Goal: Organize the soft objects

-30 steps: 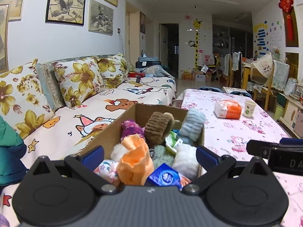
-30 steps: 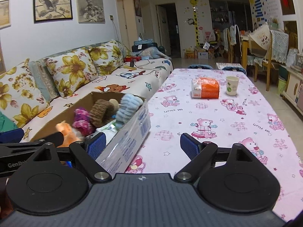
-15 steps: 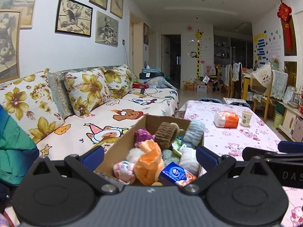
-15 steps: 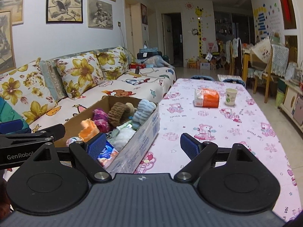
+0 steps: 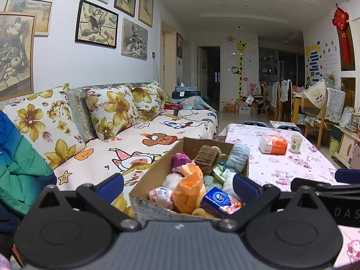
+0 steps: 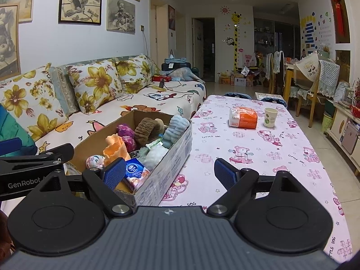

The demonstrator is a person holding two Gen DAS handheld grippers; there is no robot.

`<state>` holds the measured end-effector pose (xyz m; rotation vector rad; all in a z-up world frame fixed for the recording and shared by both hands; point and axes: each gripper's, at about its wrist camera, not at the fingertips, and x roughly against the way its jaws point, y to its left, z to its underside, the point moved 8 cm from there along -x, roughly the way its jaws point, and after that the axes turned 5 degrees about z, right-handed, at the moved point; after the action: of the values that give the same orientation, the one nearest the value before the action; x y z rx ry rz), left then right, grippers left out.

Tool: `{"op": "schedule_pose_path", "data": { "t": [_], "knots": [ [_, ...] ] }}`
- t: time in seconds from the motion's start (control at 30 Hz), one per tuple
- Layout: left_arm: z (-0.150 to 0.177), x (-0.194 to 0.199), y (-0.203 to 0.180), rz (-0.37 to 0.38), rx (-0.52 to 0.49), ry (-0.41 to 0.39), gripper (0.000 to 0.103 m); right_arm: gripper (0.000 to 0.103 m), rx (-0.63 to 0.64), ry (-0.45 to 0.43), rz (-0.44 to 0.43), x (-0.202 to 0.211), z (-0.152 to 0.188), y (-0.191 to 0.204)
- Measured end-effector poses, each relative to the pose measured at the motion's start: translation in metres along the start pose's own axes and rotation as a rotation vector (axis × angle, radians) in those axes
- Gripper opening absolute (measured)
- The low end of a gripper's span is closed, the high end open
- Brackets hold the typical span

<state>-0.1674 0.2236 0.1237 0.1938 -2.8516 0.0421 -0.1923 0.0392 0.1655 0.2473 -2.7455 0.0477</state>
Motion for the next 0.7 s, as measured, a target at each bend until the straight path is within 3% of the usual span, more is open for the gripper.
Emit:
{"op": "schedule_pose_path", "data": {
  "t": [0.7],
  "knots": [
    [0.0027,-0.0017,0.0038,-0.019,-0.013,-0.005,0.102,0.103,0.002,-0.002,0.003,-0.0075,0.0082,0.0033]
  ]
}}
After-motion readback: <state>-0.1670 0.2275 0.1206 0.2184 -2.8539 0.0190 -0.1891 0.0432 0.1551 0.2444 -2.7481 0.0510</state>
